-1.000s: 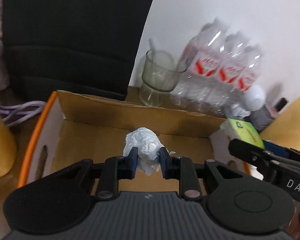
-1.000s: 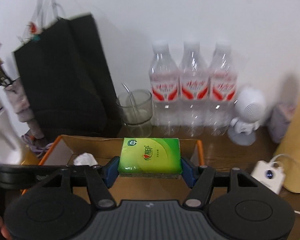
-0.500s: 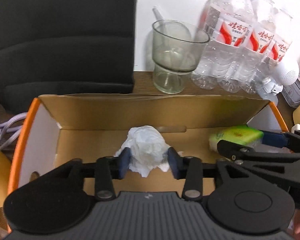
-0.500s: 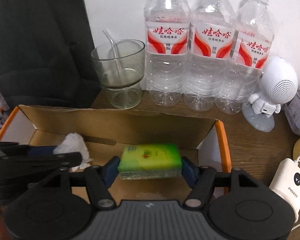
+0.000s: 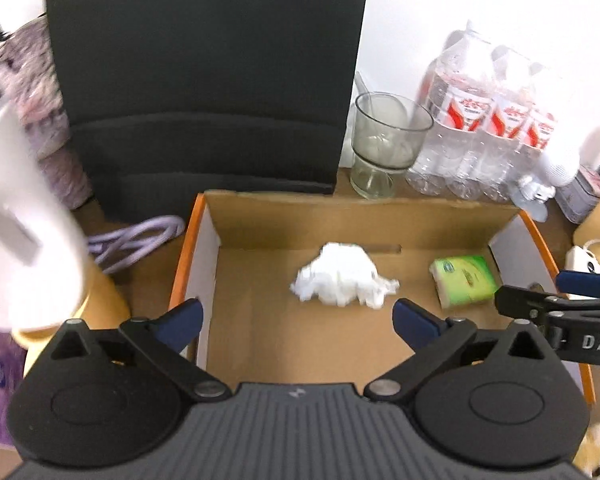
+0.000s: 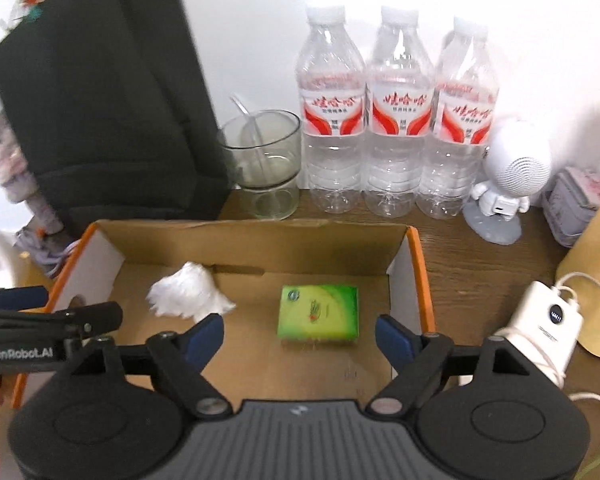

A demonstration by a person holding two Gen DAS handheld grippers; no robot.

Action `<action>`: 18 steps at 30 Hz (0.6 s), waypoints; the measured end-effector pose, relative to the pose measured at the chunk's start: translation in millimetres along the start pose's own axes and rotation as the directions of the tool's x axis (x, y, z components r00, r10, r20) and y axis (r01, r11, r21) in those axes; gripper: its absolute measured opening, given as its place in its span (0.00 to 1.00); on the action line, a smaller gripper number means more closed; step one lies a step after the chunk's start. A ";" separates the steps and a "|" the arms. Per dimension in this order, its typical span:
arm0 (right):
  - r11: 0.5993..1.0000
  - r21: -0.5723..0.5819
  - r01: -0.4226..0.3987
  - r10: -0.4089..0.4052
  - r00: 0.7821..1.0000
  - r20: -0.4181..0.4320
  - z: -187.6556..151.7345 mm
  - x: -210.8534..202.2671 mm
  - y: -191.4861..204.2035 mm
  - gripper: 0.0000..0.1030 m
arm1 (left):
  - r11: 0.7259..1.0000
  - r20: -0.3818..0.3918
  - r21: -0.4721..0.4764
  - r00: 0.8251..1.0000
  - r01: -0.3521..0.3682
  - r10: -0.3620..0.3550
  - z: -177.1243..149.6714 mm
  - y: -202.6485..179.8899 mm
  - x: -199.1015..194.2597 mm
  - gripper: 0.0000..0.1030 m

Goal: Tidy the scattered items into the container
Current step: 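Carry both items into the cardboard box and open both grippers, then grasp the purple cloth with the left gripper while the right gripper grasps the snack bag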

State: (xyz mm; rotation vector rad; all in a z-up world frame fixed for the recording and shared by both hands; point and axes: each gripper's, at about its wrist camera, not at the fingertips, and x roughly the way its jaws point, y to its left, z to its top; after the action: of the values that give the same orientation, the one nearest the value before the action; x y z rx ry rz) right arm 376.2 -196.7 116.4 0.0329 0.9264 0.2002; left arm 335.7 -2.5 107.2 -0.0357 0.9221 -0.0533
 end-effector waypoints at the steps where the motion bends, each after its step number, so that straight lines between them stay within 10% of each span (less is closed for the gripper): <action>1: 1.000 -0.007 0.004 -0.004 1.000 0.001 -3.6 -6.7 2.2 0.81 | 1.000 0.005 0.002 1.000 -0.001 0.001 -5.7 0.5 -4.9 1.00; 18: 0.985 0.032 -0.169 0.159 0.965 0.210 -126.2 -118.4 32.2 0.83 | 0.997 0.260 0.073 0.965 -0.008 -0.012 -128.5 9.2 -117.9 1.00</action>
State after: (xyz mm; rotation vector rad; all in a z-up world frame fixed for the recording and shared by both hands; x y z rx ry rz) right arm 201.5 -194.4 137.8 0.1743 0.7205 0.3212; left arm 162.5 13.0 122.9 0.0247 0.6561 -0.0824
